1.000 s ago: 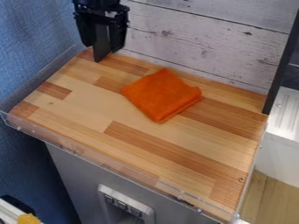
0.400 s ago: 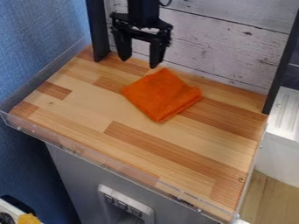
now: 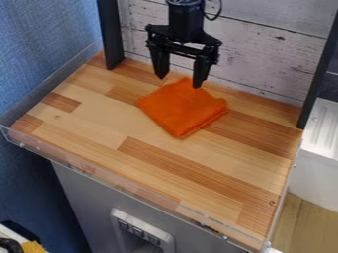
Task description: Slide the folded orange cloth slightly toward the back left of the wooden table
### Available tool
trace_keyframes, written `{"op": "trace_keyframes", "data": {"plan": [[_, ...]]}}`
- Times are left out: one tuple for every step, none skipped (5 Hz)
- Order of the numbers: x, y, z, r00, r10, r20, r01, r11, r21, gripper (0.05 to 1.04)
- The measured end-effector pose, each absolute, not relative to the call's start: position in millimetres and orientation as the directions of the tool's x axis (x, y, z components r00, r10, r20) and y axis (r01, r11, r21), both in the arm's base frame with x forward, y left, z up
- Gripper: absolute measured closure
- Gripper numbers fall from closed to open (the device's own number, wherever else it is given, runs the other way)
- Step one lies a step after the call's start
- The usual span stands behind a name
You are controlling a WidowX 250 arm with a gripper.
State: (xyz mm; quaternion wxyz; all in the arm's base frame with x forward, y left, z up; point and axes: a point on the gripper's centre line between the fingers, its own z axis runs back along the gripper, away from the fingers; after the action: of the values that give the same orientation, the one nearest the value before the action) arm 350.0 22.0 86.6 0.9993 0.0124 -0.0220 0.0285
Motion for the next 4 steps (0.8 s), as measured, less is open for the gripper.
{"op": "trace_keyframes", "data": {"plan": [[350, 15, 88, 0.997, 0.065, 0.05, -0.066, 0.998, 0.019, 0.14], [350, 13, 88, 0.996, 0.082, 0.045, -0.082, 0.997, 0.01, 0.421], [356, 11, 77, 0.996, 0.074, 0.054, -0.074, 0.997, -0.002, 0.721], [356, 10, 59, 0.997, 0.074, 0.032, -0.074, 0.997, -0.011, 0.933]]}}
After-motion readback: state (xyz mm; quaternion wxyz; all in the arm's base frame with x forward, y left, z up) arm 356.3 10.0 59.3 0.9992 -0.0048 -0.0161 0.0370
